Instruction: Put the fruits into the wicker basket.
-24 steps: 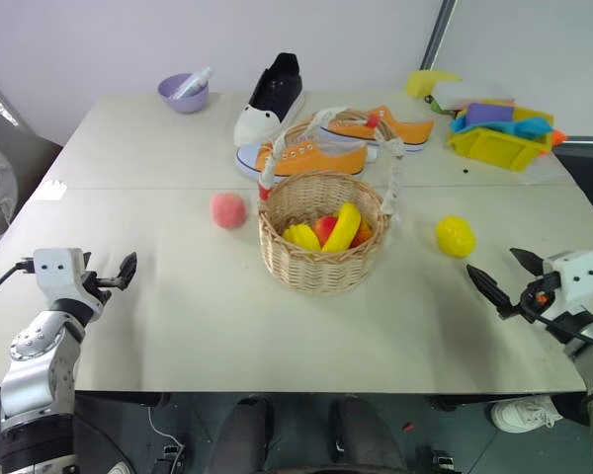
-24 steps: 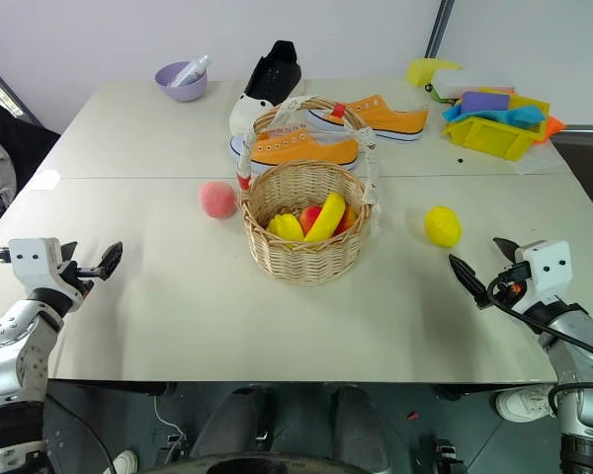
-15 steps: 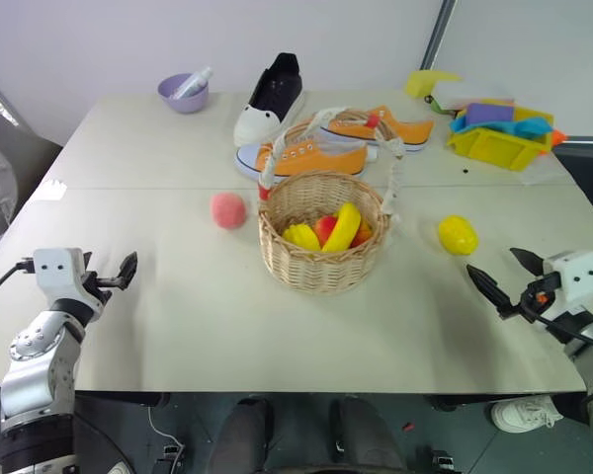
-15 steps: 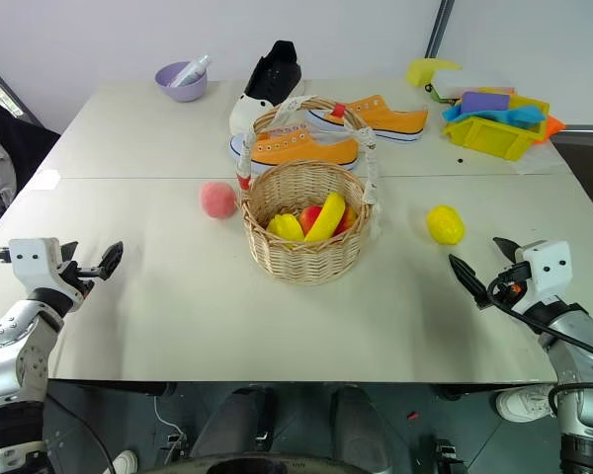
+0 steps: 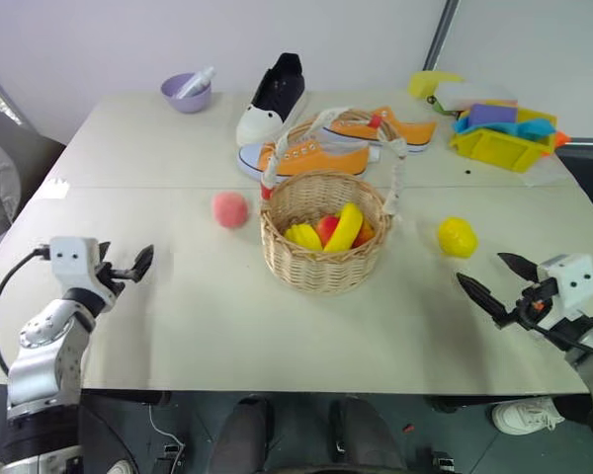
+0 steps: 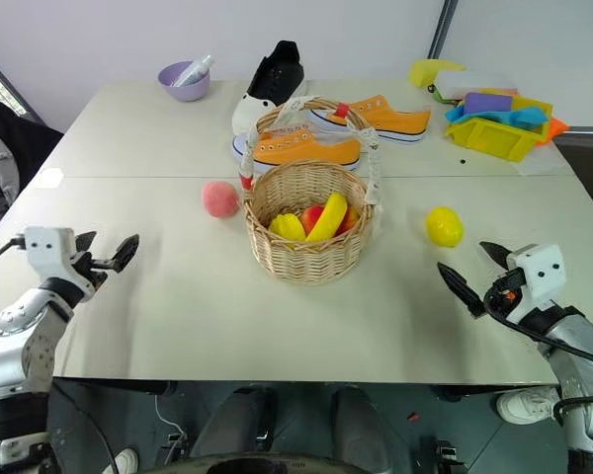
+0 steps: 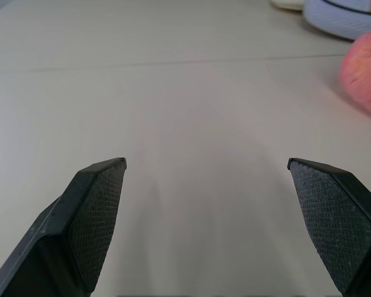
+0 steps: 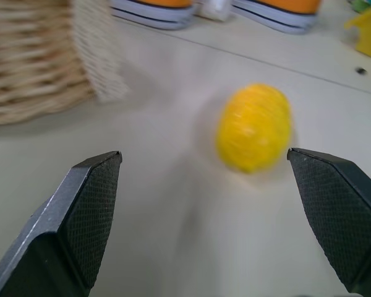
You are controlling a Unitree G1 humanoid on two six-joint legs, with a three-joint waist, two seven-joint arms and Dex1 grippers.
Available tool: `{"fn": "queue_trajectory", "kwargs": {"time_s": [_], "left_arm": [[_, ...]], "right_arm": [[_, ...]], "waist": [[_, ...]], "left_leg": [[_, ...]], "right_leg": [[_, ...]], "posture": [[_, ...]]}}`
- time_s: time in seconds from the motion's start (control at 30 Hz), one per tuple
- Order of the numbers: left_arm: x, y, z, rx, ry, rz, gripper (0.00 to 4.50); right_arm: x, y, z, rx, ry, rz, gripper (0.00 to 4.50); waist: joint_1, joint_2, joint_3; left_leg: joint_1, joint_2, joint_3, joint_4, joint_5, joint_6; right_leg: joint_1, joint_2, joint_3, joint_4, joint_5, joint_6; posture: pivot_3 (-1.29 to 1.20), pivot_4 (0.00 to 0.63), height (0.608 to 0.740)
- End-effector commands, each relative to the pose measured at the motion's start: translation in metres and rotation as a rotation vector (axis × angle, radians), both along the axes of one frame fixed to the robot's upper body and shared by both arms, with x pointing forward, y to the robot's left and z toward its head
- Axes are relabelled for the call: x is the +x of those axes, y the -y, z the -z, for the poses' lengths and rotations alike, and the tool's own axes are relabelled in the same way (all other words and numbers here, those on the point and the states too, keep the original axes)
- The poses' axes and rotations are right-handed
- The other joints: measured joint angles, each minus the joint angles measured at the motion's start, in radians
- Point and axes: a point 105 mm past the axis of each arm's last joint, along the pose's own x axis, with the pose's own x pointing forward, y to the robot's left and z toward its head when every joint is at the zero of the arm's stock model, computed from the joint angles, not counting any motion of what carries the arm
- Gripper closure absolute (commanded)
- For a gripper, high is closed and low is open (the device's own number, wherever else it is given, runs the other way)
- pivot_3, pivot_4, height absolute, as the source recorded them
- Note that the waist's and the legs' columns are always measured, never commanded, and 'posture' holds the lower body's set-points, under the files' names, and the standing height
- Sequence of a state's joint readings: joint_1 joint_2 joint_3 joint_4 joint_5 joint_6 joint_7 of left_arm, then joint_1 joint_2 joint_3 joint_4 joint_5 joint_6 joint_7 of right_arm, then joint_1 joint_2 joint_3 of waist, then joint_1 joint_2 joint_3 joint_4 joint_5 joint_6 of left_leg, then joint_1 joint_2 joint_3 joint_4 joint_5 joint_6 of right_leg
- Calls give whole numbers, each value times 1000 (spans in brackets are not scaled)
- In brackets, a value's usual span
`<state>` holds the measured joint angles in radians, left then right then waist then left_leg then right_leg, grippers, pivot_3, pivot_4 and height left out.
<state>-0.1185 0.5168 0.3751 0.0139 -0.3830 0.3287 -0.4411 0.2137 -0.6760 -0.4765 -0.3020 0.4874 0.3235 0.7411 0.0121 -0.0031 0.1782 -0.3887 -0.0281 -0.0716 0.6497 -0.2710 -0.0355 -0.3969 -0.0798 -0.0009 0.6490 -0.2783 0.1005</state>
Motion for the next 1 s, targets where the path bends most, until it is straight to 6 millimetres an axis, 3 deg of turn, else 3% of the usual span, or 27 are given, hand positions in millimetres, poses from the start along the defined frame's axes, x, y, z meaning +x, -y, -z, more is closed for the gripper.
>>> {"fn": "queue_trajectory", "kwargs": {"time_s": [0.03,0.13,0.27,0.4,0.53,0.97,1.0], "left_arm": [[16,13,-23,59,28,96,0],[36,32,-31,122,2,205,0],[53,49,-42,108,2,276,0],[67,78,-45,113,-30,372,0],[75,87,-42,154,-51,369,0],[97,120,-21,162,-121,367,0],[98,120,-21,151,-118,362,260]], "right_arm": [[-14,-28,-24,16,-20,-154,32],[-33,-57,-33,17,-104,-304,32],[-40,-79,-52,-30,-92,-381,32],[-36,-101,-83,-92,34,-445,32],[-33,-107,-98,-106,98,-457,32],[-36,-121,-93,-78,110,-514,32],[-37,-122,-93,-74,112,-518,9]], "waist": [[0,0,0],[2,0,0],[-5,-2,1],[-7,-3,1],[-3,-6,2],[-2,-8,3],[-4,-8,3]], "left_leg": [[0,0,0,0,0,0],[0,0,-1,0,0,0],[0,0,-1,1,0,0],[-1,0,-1,1,0,0],[-1,0,-1,1,0,0],[-2,-2,-2,2,0,0],[-2,-2,-2,2,0,0]], "right_leg": [[0,0,0,0,0,0],[0,1,-1,1,0,0],[0,1,-1,0,0,0],[0,1,-1,0,0,0],[0,1,-2,0,0,1],[0,0,-2,0,1,2],[0,0,-2,1,1,2]], "posture": [[0,150,721],[0,150,721],[0,150,721],[0,150,721],[0,150,721],[0,150,721],[0,150,721]]}}
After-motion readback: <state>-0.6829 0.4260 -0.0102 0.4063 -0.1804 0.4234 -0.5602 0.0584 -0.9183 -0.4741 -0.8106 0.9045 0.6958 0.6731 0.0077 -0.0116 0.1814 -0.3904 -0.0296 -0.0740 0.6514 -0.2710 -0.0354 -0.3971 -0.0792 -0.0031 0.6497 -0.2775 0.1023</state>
